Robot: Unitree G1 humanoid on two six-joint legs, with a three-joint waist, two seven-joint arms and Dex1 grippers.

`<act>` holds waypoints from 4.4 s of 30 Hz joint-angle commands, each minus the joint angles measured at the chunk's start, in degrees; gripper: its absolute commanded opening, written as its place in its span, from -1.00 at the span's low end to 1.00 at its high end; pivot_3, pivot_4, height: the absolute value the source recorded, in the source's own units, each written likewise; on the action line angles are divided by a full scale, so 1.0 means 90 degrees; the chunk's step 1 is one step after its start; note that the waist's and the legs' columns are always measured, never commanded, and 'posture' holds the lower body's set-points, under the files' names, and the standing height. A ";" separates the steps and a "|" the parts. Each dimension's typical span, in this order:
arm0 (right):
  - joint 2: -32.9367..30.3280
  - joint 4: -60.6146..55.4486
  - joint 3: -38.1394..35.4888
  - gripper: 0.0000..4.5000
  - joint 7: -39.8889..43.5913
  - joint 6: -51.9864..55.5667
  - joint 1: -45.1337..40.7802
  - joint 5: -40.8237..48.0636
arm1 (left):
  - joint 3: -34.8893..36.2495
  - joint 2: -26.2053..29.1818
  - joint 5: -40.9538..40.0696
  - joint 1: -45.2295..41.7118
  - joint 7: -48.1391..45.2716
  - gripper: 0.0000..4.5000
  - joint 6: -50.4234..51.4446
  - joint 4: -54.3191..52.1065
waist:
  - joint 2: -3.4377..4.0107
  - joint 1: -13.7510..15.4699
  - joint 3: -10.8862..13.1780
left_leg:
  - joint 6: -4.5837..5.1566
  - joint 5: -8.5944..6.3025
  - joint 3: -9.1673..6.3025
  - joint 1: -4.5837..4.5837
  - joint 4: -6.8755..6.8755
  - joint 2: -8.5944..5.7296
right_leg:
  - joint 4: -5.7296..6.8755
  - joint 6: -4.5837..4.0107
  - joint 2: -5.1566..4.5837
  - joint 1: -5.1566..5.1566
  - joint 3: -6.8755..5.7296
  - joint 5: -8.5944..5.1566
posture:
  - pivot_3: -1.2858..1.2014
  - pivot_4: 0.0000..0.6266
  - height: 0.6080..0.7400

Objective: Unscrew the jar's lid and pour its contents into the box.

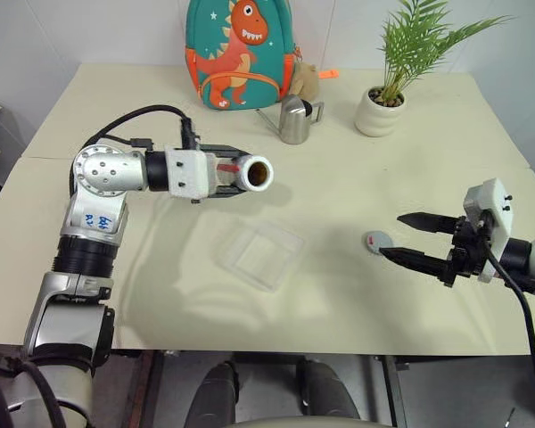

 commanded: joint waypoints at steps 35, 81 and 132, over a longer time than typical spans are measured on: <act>0.0023 -0.0306 -0.0280 0.99 0.0390 -0.0279 -0.0012 0.1080 | -0.2886 0.1583 1.0677 -0.1735 1.1111 -0.14 -0.2478 -0.1192 | -0.0013 0.0240 0.0007 | 0.0007 -0.0001 0.0011 -0.0005 0.0027 -0.0007 | 0.0014 0.0020 -0.0001 0.0003 0.0008 0.0007 | 0.03 -0.52 1.00; 0.0115 0.0666 0.0654 0.99 0.0964 -0.0880 -0.0962 0.0526 | 0.1103 0.0182 -0.0613 0.1801 0.5957 -0.14 0.3349 -0.2184 | -0.0008 0.0047 0.0004 | 0.0012 -0.0003 0.0014 -0.0001 0.0086 -0.0002 | 0.0062 0.0018 0.0000 0.0006 0.0021 0.0008 | 0.03 -0.52 1.00; 0.0582 0.0666 0.0513 0.99 0.1277 -0.1187 -0.0960 0.0596 | -0.2173 0.1705 0.8577 -0.1776 0.8233 -0.14 -0.2825 -0.1726 | -0.0011 0.0060 0.0002 | 0.0022 -0.0009 0.0052 0.0000 0.0077 -0.0006 | 0.0027 0.0037 0.0007 0.0003 0.0066 0.0032 | 0.03 -0.52 1.00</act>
